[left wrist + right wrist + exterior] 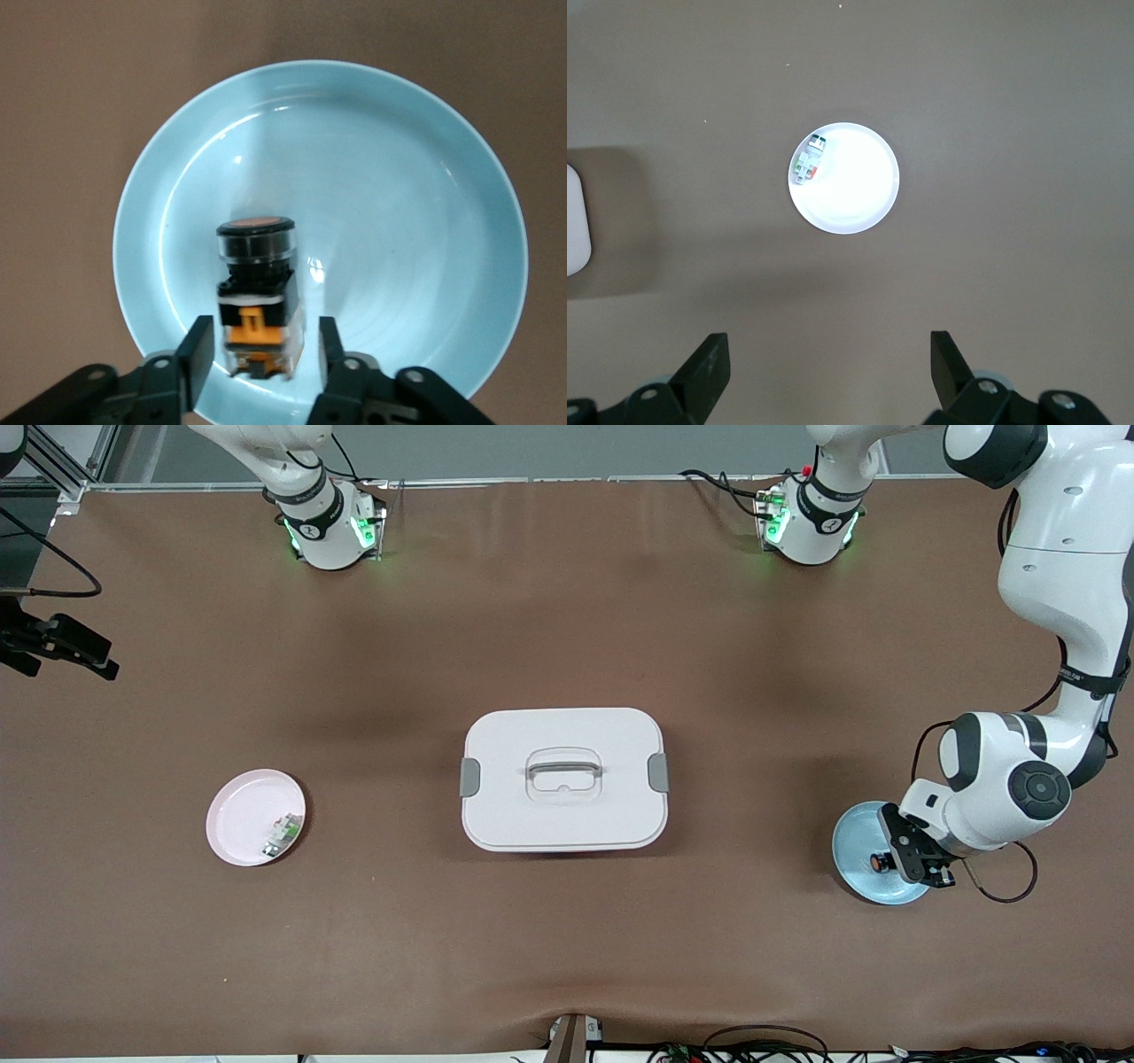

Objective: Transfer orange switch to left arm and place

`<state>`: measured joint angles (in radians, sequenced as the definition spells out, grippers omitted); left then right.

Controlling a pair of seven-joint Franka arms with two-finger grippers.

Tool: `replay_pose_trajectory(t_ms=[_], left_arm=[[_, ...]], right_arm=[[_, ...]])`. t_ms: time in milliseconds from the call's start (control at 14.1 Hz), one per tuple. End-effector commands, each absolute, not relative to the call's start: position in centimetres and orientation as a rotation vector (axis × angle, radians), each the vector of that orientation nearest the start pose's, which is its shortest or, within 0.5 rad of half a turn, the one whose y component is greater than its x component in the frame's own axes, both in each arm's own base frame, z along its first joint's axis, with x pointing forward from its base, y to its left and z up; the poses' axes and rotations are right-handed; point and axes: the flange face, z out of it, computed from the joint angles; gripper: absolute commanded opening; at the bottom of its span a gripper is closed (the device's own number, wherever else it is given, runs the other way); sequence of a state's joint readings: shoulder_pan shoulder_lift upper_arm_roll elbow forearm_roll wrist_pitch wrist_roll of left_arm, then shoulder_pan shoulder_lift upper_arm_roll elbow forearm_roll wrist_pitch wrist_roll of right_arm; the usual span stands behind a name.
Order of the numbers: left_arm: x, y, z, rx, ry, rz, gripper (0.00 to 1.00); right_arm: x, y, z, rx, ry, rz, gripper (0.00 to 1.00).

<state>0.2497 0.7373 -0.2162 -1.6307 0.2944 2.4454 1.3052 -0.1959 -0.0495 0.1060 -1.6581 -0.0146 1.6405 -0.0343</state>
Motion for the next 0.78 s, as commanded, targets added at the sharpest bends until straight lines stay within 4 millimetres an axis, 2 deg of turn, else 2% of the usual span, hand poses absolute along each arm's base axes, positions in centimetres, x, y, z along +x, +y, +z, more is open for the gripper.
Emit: replay_pose_trajectory(t_ms=[0, 142, 213, 355, 568, 710], left_arm=[[69.9, 3.9, 21.3, -2.247, 2.006, -0.087, 1.00], [70.2, 4.0, 22.2, -2.252, 1.993, -0.105, 1.00], [70.3, 3.8, 23.4, -2.257, 1.987, -0.119, 1.00], [70.3, 3.2, 26.3, -2.306, 1.960, -0.116, 1.00], [70.2, 3.4, 30.4, -2.455, 1.874, -0.112, 1.00], [69.9, 3.4, 34.0, -2.582, 1.737, -0.080, 1.00]], right_arm=[[54.2, -5.1, 62.1, -3.169, 0.079, -0.043, 1.00], [54.3, -5.2, 62.0, -3.169, 0.081, -0.040, 1.00], [54.3, -5.3, 61.9, -3.170, 0.081, -0.038, 1.00], [54.3, -5.2, 61.8, -3.168, 0.079, -0.036, 1.00], [54.3, -5.1, 61.8, -3.170, 0.074, -0.035, 1.00], [54.4, -5.3, 61.7, -3.169, 0.081, -0.033, 1.00]])
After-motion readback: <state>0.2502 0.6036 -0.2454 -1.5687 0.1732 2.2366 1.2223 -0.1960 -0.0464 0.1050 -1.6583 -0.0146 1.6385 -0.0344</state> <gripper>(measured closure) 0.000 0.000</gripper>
